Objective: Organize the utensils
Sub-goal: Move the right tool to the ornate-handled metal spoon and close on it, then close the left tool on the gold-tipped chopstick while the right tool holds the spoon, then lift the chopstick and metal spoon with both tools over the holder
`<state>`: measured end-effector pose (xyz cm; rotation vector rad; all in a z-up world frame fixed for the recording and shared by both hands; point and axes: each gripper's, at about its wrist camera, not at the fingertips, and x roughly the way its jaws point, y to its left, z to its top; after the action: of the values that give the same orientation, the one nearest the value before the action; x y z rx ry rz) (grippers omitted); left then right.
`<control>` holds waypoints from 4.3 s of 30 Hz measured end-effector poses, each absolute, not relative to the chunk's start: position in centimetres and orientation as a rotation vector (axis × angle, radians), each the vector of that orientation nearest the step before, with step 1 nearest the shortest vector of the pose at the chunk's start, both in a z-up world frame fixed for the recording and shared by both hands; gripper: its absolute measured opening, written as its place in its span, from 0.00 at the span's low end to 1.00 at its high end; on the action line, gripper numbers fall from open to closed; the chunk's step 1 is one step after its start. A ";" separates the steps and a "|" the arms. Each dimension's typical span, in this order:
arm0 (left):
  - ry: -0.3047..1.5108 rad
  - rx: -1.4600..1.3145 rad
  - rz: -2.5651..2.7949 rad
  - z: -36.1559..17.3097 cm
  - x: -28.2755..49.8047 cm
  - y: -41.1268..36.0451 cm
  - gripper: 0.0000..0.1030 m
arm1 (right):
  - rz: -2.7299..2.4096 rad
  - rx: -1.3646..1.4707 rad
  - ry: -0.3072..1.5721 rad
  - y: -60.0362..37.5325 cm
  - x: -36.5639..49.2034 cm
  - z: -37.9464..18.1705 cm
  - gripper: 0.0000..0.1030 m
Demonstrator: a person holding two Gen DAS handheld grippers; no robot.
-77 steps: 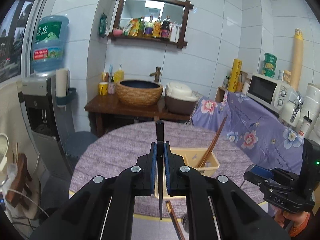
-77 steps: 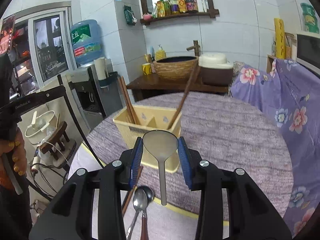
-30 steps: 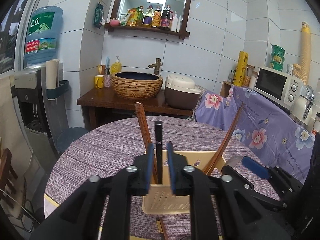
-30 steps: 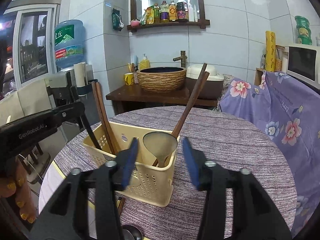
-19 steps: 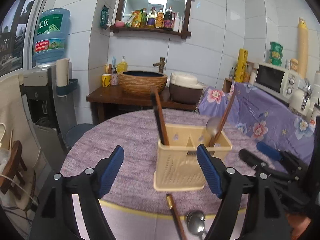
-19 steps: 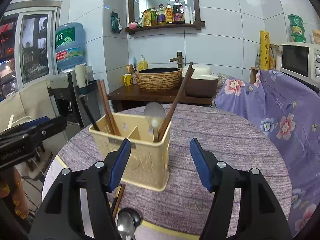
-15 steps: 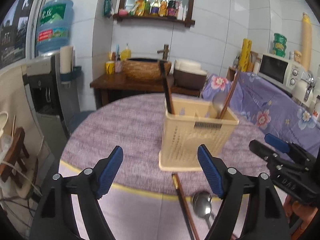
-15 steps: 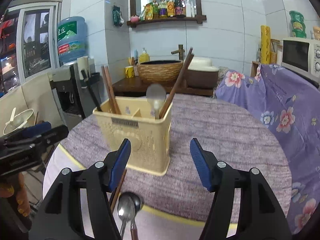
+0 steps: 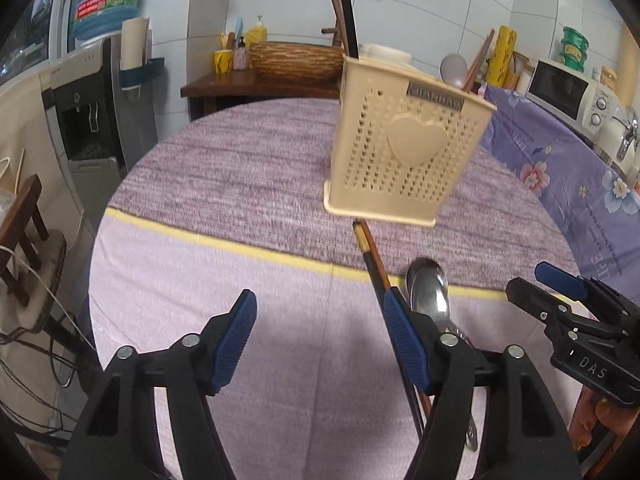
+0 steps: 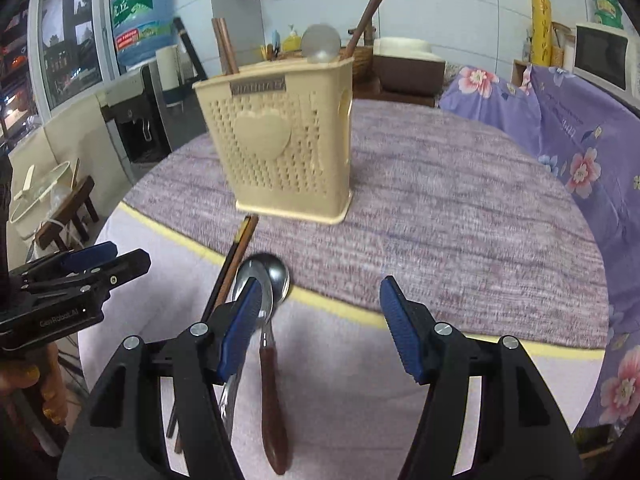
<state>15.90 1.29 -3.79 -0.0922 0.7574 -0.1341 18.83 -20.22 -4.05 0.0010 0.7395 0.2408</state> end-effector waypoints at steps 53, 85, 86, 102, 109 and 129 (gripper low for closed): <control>0.872 -0.086 -0.264 -6.5 14.9 -1.6 0.40 | 0.128 0.062 0.833 -22.8 19.6 -6.5 0.06; 0.928 0.092 -0.144 -7.4 23.1 -2.5 0.38 | 0.193 0.082 0.850 -24.8 21.1 -6.5 0.62; 0.930 0.089 -0.143 -7.3 23.4 -2.5 0.38 | 0.203 0.072 0.863 -24.7 21.4 -6.7 0.62; 0.950 0.109 -0.141 -6.9 25.3 -3.8 0.24 | 0.197 -0.015 0.935 -22.7 24.1 -8.0 0.62; 0.953 0.111 -0.136 -6.8 26.1 -4.1 0.17 | 0.172 -0.068 0.947 -21.7 26.0 -8.1 0.57; 0.907 0.073 -0.132 -5.6 26.5 -3.6 0.08 | 0.227 0.014 0.865 -22.8 26.4 -5.5 0.36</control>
<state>26.47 -3.62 -5.57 0.0730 0.9071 -0.1316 26.36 -22.77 -5.45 0.0138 0.8653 0.2265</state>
